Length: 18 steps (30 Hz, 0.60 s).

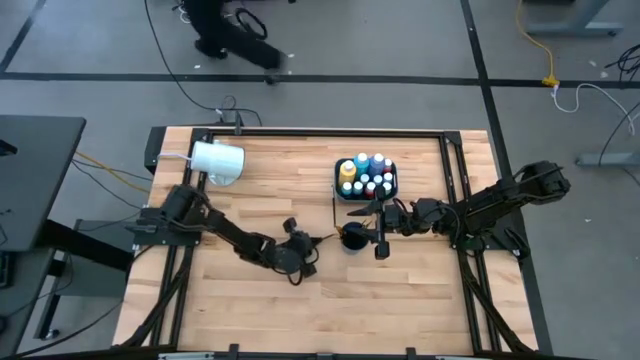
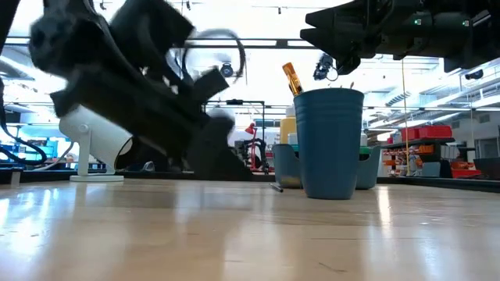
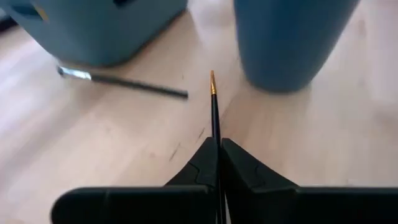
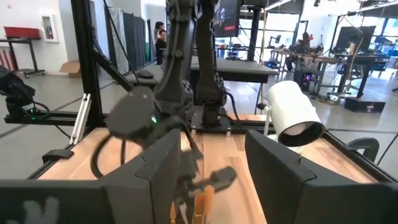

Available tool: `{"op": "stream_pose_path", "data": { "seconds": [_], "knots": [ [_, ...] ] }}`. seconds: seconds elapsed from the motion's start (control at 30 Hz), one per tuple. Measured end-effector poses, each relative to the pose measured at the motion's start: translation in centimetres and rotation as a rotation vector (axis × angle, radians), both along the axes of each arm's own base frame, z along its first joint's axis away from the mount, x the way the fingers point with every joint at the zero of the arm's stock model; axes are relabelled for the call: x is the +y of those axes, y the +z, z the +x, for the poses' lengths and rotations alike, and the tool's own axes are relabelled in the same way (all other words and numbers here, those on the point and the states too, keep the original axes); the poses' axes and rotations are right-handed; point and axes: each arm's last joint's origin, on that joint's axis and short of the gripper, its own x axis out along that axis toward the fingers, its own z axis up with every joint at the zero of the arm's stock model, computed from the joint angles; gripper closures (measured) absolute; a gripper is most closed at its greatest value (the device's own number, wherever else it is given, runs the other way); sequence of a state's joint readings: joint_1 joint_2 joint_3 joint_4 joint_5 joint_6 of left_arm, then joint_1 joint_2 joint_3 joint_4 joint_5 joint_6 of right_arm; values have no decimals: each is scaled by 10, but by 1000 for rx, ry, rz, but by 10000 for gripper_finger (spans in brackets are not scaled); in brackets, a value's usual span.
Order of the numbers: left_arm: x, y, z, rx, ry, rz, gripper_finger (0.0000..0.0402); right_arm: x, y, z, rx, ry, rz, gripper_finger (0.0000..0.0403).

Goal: Pick & Place Paint Supplies
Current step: Put the gold paint brush into the cup

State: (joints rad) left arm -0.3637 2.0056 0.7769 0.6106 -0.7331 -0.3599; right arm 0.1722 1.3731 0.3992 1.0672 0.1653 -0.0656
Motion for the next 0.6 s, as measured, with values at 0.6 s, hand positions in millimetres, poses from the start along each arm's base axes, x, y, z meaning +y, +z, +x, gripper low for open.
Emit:
{"op": "stream_pose_path", "data": {
  "seconds": [0.6],
  "knots": [
    [-55,112,-77,-175,132,163,391,2,2,0,-18,80,20,218]
  ]
}}
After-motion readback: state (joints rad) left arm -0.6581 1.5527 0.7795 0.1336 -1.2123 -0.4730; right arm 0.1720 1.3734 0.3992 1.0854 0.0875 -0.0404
